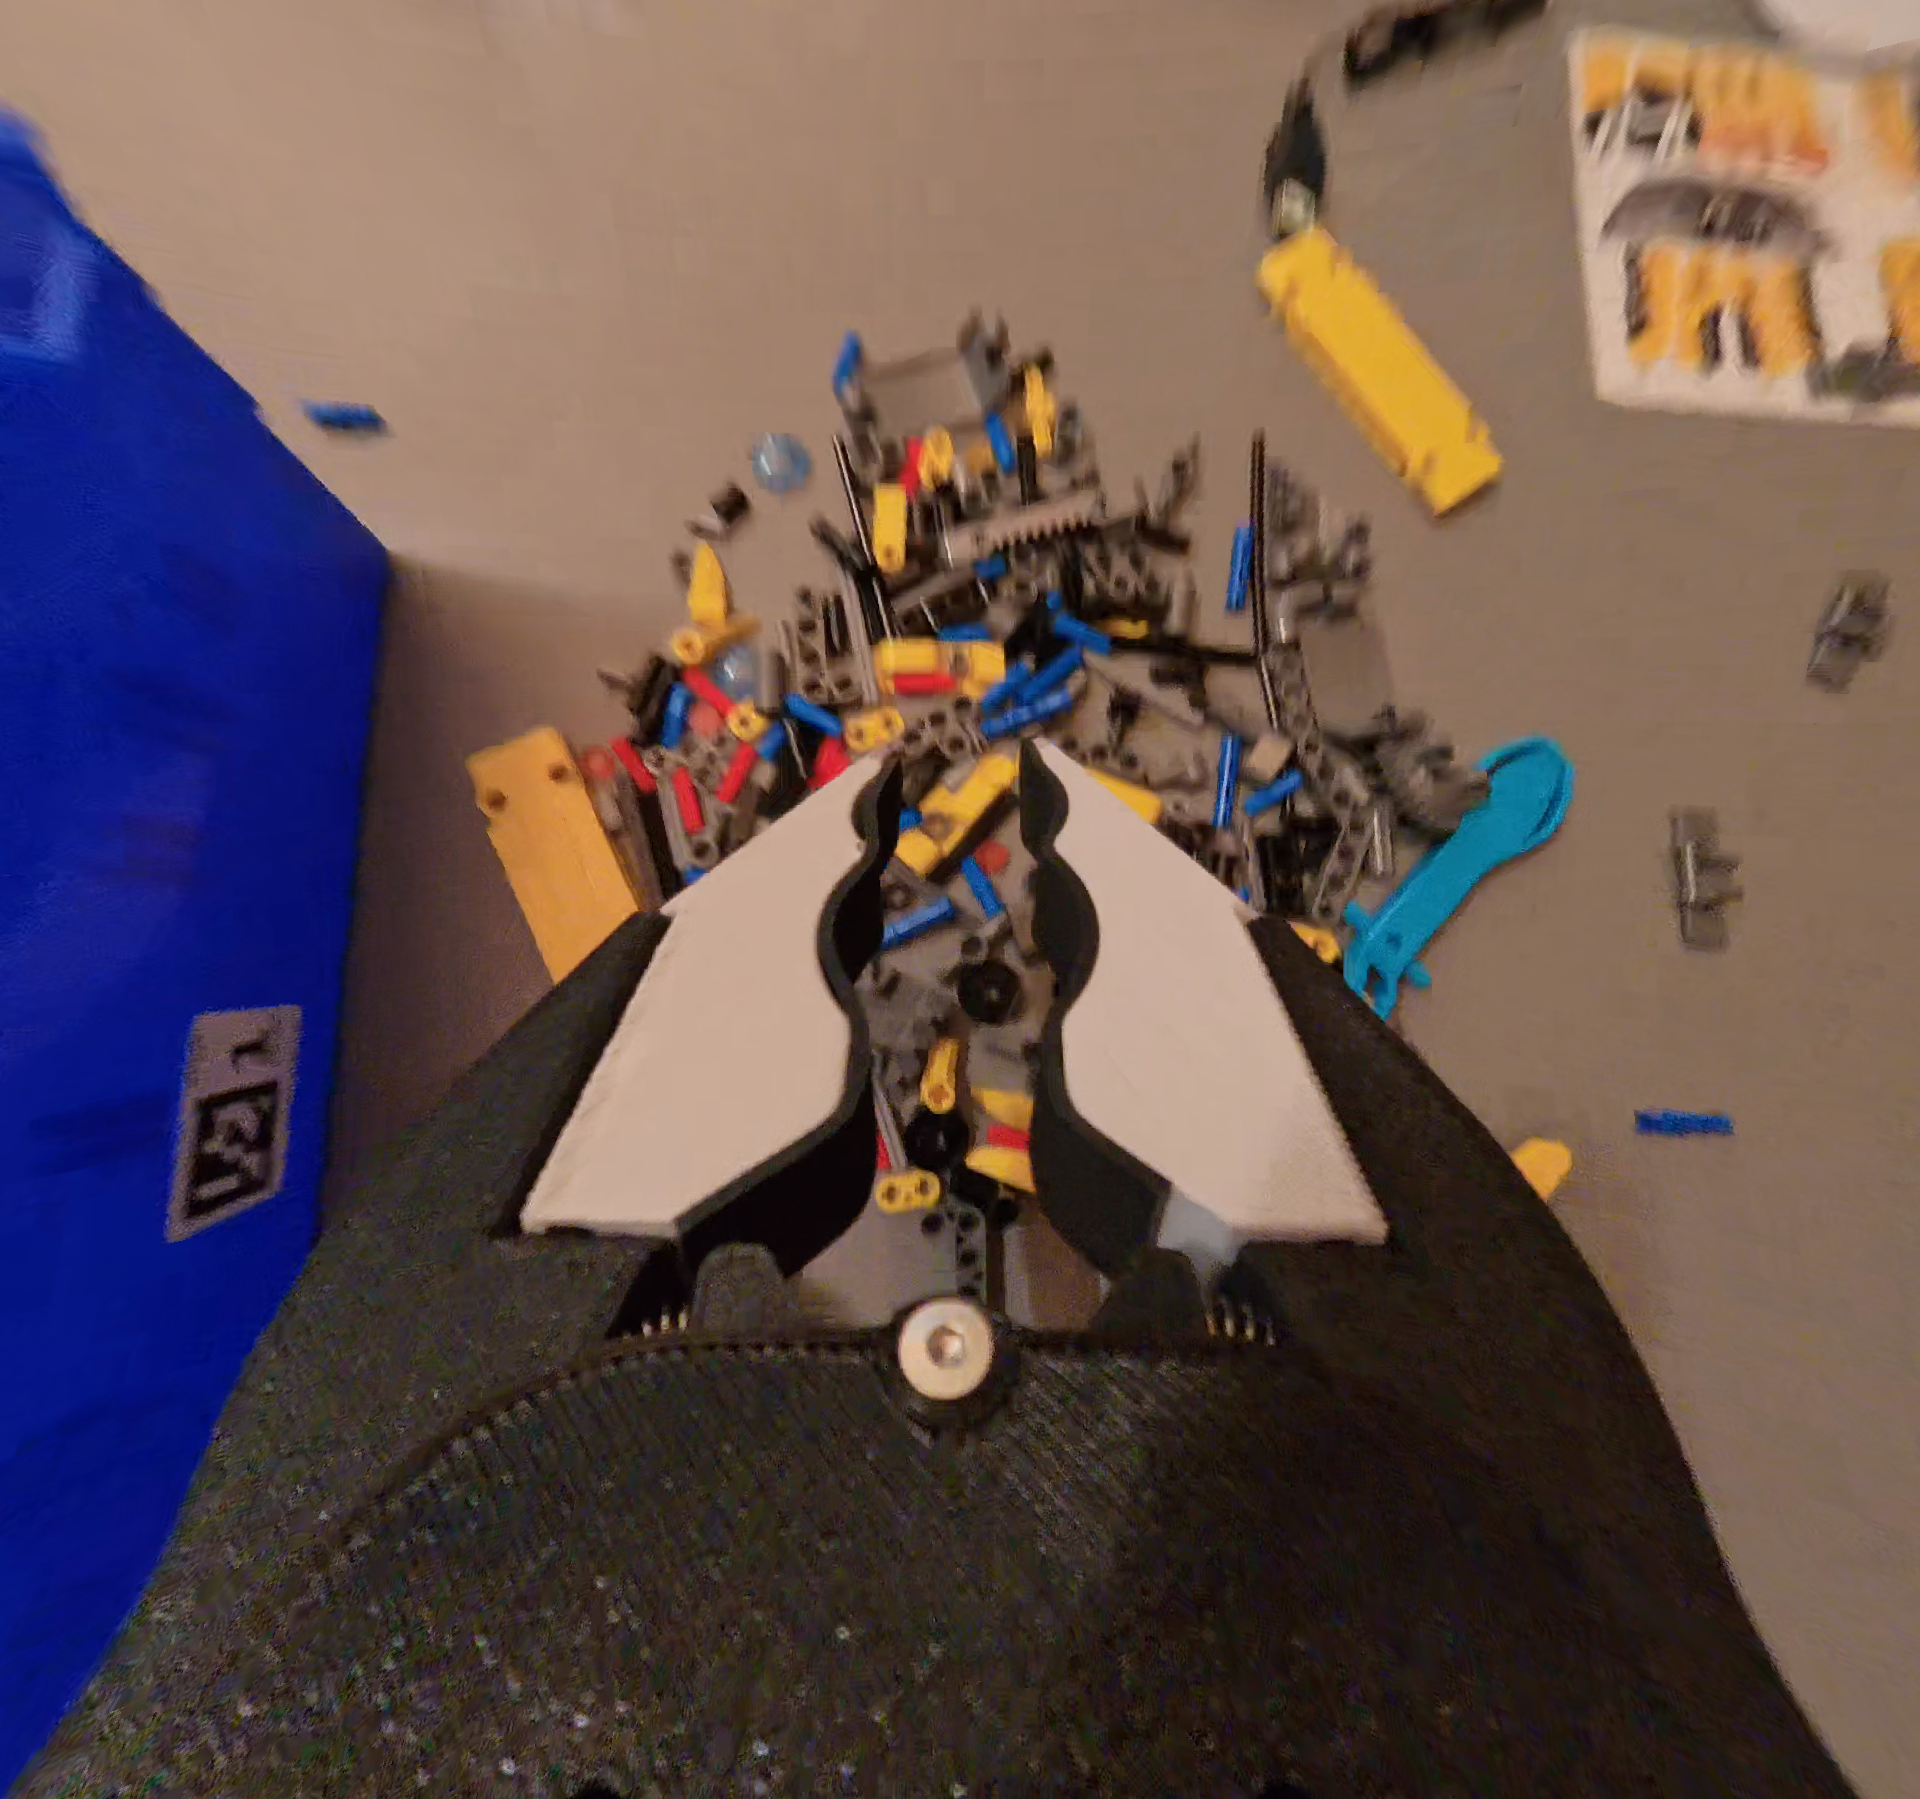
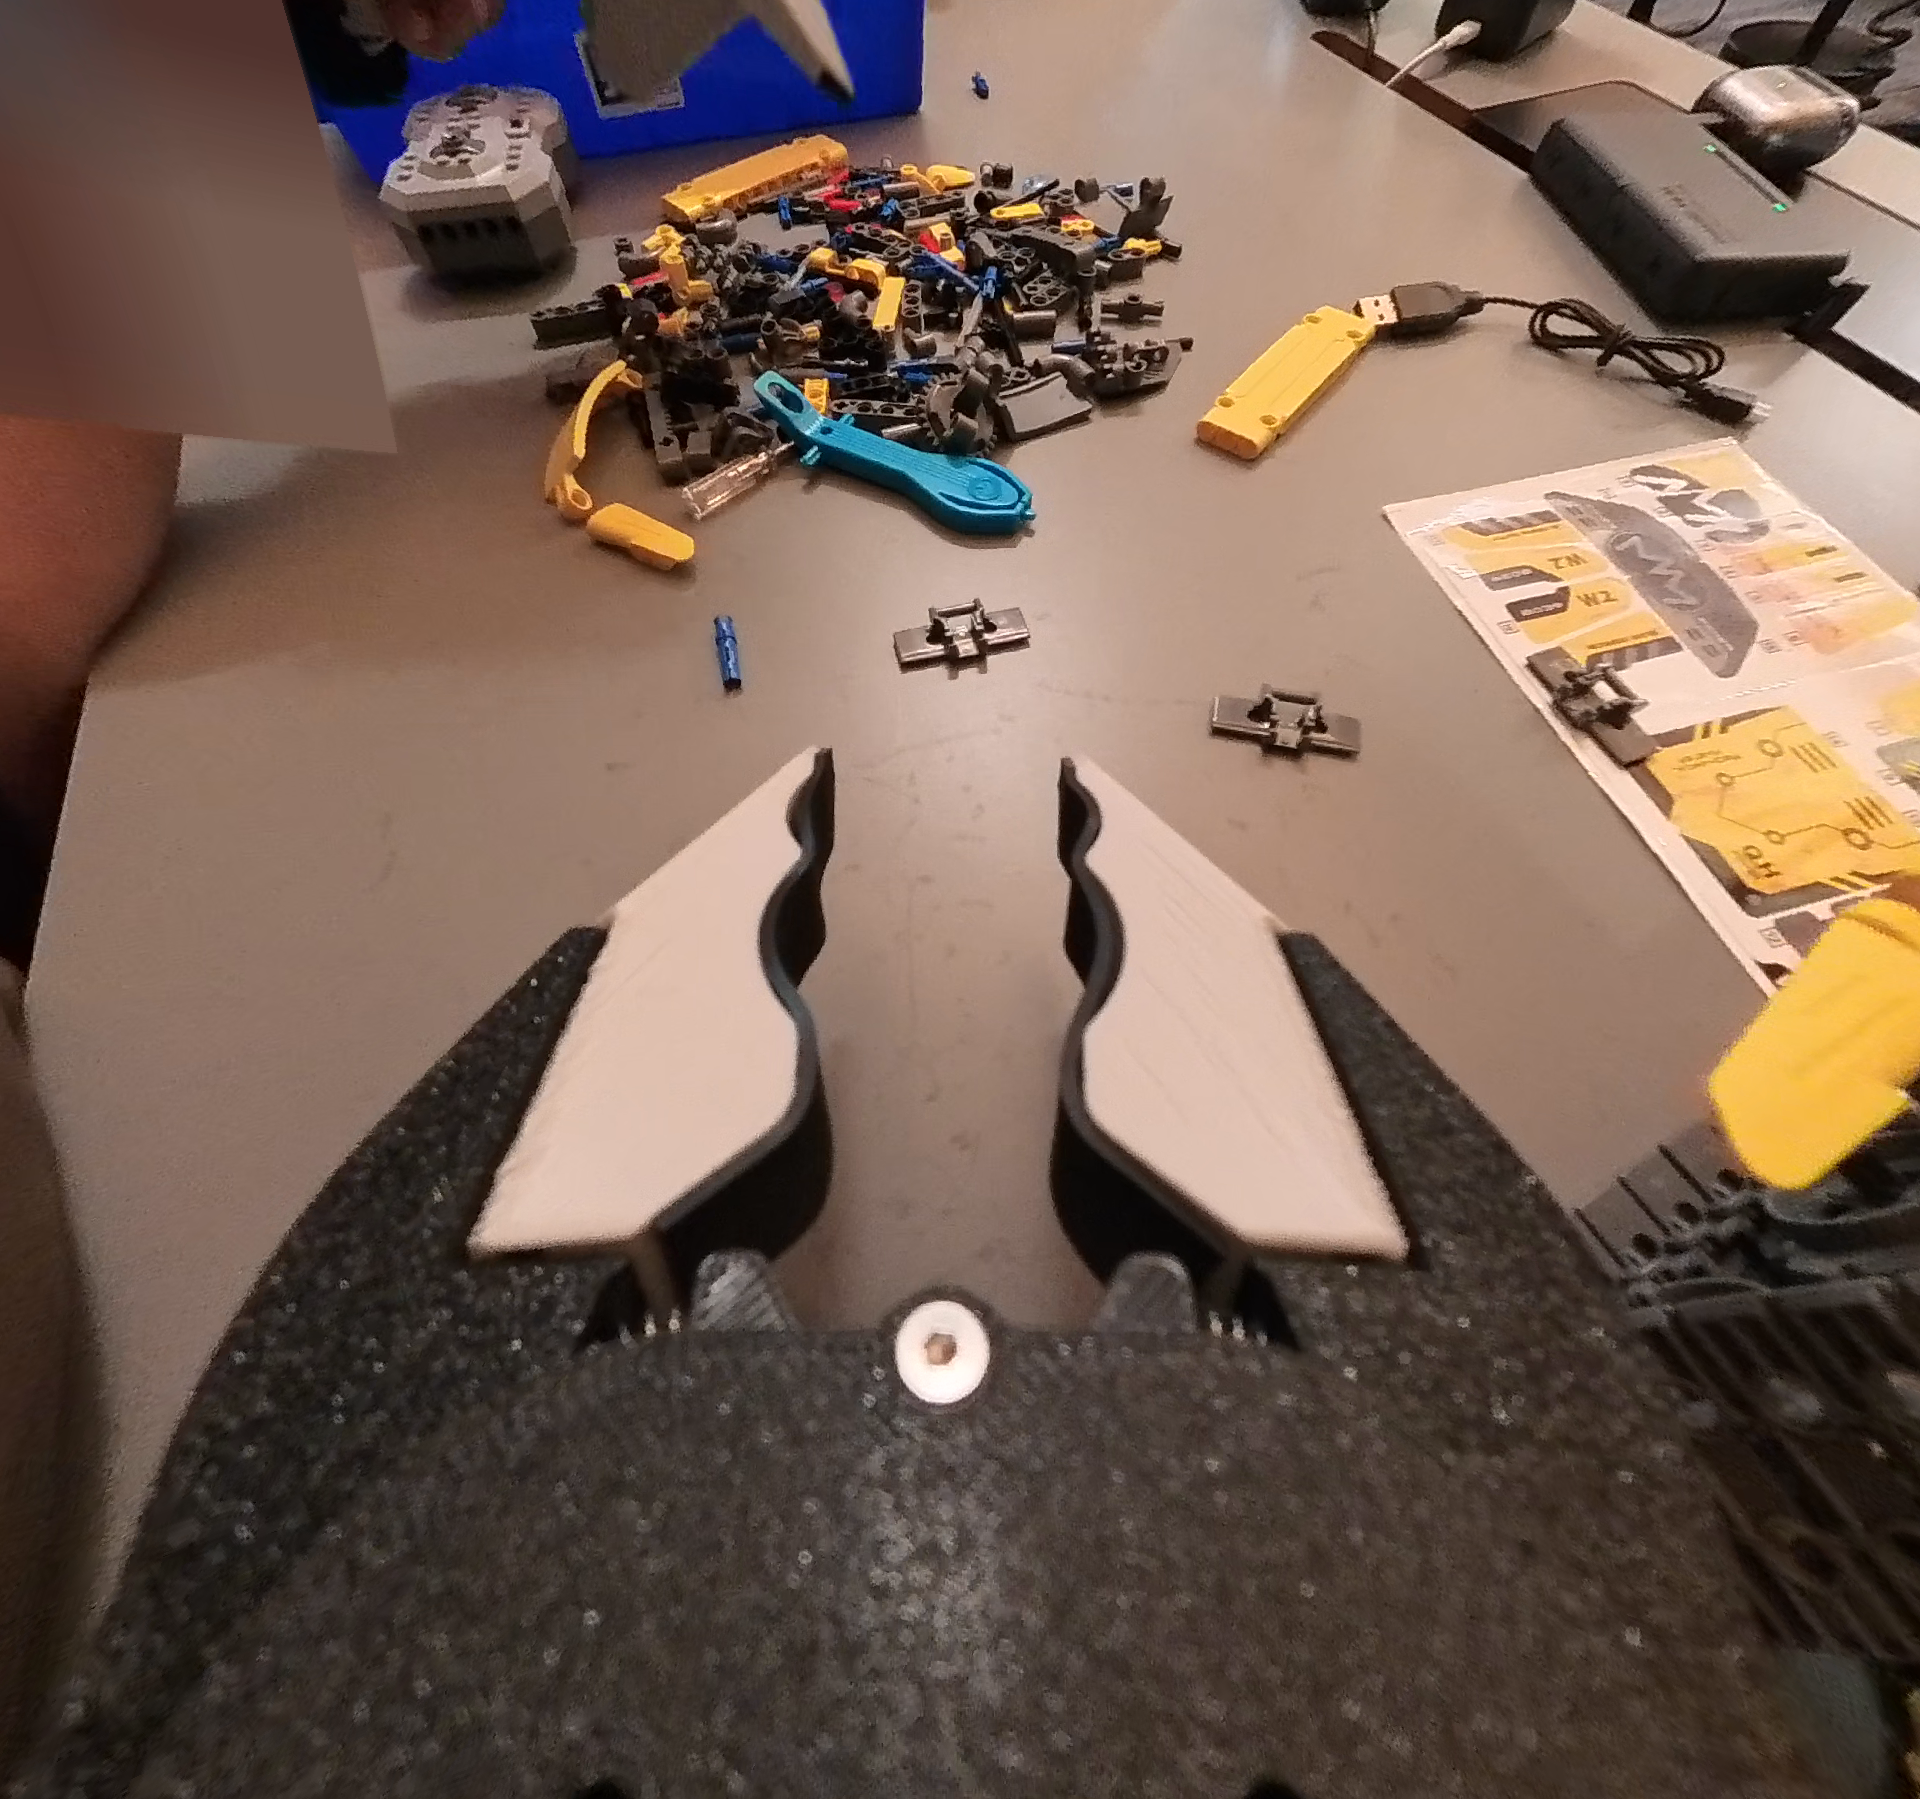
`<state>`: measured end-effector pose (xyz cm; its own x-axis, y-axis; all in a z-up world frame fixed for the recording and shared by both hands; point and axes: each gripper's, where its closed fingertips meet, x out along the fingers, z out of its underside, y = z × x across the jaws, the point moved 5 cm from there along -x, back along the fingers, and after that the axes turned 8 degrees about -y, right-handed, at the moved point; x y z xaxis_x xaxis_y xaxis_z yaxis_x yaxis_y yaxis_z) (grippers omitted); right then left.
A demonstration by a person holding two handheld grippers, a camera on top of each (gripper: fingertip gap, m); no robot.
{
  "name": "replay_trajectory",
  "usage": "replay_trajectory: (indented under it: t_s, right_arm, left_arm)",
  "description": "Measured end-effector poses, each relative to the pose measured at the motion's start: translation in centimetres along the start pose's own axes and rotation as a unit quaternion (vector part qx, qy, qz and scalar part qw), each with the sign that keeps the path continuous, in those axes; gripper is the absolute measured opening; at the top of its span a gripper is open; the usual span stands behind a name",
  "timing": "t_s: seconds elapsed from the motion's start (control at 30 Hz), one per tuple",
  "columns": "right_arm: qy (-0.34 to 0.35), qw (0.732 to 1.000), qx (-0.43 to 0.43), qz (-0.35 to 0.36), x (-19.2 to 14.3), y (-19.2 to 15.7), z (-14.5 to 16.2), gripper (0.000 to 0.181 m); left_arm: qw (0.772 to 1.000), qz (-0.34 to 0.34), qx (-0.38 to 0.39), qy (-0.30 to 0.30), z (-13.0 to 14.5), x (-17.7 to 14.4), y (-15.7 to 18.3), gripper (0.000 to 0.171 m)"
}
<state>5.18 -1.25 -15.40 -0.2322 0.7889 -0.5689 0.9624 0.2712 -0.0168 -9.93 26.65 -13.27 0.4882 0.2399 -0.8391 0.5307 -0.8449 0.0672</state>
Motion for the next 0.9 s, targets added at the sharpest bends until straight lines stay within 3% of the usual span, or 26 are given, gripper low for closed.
replay_trajectory:
  t_s: [0.13,0.23,0.53,0.9]
  right_arm:
    - [-0.002,1.0,-0.005,0.002,0.0,-0.1,0.0,0.043]
    - [-0.001,1.0,-0.006,0.003,0.0,-0.2,0.0,0.042]
    - [0.003,1.0,-0.011,0.001,-0.2,-0.5,-0.1,0.042]
    - [0.009,1.0,-0.015,-0.002,-0.4,-0.8,-0.3,0.042]
  left_arm:
    - [0.995,0.008,0.018,-0.095,1.9,2.4,0.5,0.021]
    - [0.992,-0.015,0.036,-0.117,2.4,3.7,0.1,0.024]
    - [0.997,0.014,0.032,-0.064,1.3,3.7,-0.1,0.018]
    - [0.995,0.033,0.042,-0.078,1.9,4.2,0.2,0.012]
